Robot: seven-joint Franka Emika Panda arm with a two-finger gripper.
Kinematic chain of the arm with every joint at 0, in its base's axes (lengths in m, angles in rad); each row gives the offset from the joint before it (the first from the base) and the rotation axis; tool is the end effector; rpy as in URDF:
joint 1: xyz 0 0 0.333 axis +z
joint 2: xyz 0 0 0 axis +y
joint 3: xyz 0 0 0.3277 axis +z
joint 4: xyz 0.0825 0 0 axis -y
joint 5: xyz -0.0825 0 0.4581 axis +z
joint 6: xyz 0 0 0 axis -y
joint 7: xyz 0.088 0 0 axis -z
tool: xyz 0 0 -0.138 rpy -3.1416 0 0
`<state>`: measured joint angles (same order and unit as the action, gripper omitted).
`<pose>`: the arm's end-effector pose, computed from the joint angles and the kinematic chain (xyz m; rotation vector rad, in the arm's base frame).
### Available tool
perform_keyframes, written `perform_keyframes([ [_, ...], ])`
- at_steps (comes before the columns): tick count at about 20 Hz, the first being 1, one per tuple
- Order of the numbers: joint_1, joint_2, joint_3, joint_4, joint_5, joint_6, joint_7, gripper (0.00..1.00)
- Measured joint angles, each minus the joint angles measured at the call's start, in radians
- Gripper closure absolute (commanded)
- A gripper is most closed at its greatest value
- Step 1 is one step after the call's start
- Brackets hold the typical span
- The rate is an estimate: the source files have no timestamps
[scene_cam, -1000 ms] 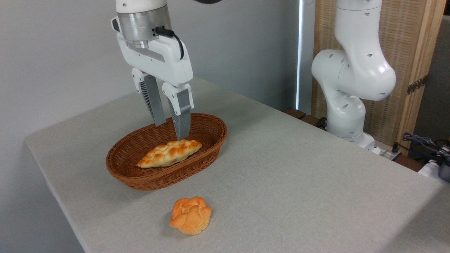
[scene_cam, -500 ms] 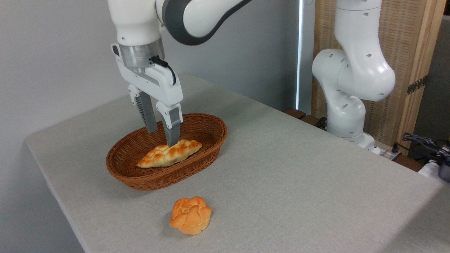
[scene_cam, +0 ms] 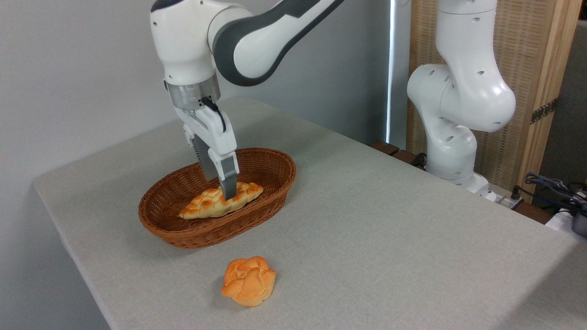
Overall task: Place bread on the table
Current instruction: 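Close the gripper on the glazed roll inside the basket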
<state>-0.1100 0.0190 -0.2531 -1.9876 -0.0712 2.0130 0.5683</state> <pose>0.5848 -0.2284 0.4037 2.7667 -1.3383 0.0215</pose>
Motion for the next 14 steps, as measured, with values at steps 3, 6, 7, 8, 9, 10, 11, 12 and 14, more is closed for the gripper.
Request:
perform_keyframes([
  [3, 0.001, 0.012, -0.004, -0.005, 0.0, 0.0, 0.046, 0.0],
  [6, 0.0, 0.024, -0.016, -0.006, 0.0, 0.0, 0.065, 0.0],
  [7, 0.0, 0.028, -0.018, -0.006, 0.0, 0.0, 0.068, 0.0],
  [8, 0.0, 0.031, -0.018, -0.006, 0.0, 0.0, 0.07, 0.0],
  [9, 0.0, 0.035, -0.019, -0.007, 0.0, 0.0, 0.072, 0.0],
  [10, 0.0, 0.037, -0.019, -0.009, 0.0, 0.0, 0.073, 0.0],
  [11, 0.0, 0.041, -0.019, -0.012, 0.0, 0.0, 0.074, 0.0],
  [12, 0.0, 0.042, -0.019, -0.013, 0.0, 0.001, 0.075, 0.0],
  [14, 0.0, 0.045, -0.019, -0.016, 0.001, 0.004, 0.075, 0.0],
])
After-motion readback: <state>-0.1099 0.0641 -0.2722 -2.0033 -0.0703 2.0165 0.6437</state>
